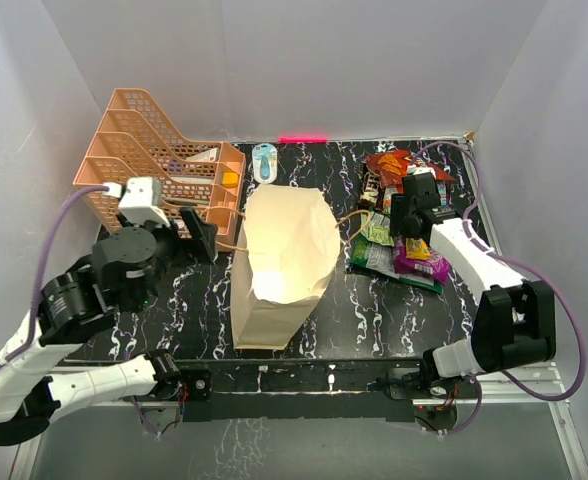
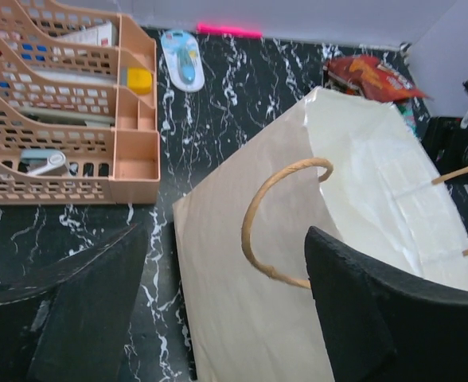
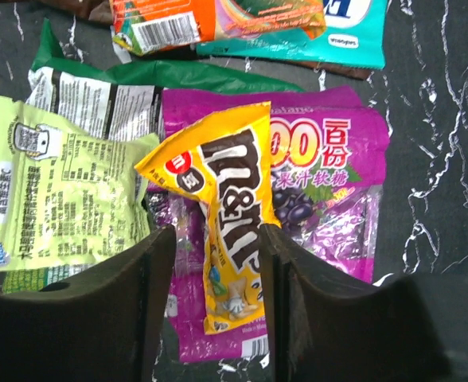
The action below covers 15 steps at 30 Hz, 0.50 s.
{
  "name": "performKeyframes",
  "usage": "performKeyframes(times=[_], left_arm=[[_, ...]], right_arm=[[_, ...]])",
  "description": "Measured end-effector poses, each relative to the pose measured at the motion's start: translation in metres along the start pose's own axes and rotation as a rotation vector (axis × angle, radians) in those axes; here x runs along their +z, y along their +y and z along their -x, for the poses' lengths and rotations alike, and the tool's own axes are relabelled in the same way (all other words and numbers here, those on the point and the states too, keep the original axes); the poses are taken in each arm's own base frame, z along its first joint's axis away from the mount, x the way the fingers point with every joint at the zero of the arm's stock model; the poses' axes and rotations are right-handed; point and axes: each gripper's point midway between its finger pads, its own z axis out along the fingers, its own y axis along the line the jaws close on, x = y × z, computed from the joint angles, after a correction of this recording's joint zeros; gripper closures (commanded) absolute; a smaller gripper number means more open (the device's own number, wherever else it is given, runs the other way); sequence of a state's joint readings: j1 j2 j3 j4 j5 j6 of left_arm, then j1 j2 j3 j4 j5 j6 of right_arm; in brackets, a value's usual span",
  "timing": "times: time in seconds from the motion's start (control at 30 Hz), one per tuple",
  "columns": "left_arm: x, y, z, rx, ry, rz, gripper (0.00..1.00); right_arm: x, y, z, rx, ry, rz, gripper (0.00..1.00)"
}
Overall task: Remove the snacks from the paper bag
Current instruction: Adjust the paper bag at the center of the board, then reset both arms
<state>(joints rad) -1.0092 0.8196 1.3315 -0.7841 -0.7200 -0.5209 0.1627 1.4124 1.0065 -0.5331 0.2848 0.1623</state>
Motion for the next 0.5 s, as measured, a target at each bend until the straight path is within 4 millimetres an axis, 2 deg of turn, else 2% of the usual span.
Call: performKeyframes(times=[0.07,0.2,0.33,0.37,0.4,0.43,0.5], left_arm=[[-0.007,0.003,0.015,-0.013,-0.035,-0.002,0.20],[-0.018,0.013,0.032,-0.026,-0.091,0.011,0.15],[-0.022,0.018,0.036,-0.040,-0.106,0.021,0.06],[-0.022,0.018,0.036,-0.043,-0.104,0.021,0.02],[-0.023,0.017,0.036,-0.045,-0.100,0.019,0.02],[-0.023,0.017,0.037,-0.048,-0.098,0.015,0.01],[-0.027,0.014,0.041,-0.052,-0.096,-0.001,0.01]], right_arm=[[-0.007,0.001,0.004,-0.001,0.001,0.015,0.27],[-0.034,0.007,0.024,0.014,-0.078,0.084,0.25],[-0.061,0.033,0.039,0.024,-0.152,0.246,0.22],[-0.065,0.042,0.041,0.026,-0.161,0.292,0.17],[-0.070,0.050,0.042,0.032,-0.165,0.336,0.07],[-0.073,0.058,0.043,0.035,-0.166,0.375,0.03],[-0.080,0.065,0.044,0.051,-0.168,0.420,0.02]])
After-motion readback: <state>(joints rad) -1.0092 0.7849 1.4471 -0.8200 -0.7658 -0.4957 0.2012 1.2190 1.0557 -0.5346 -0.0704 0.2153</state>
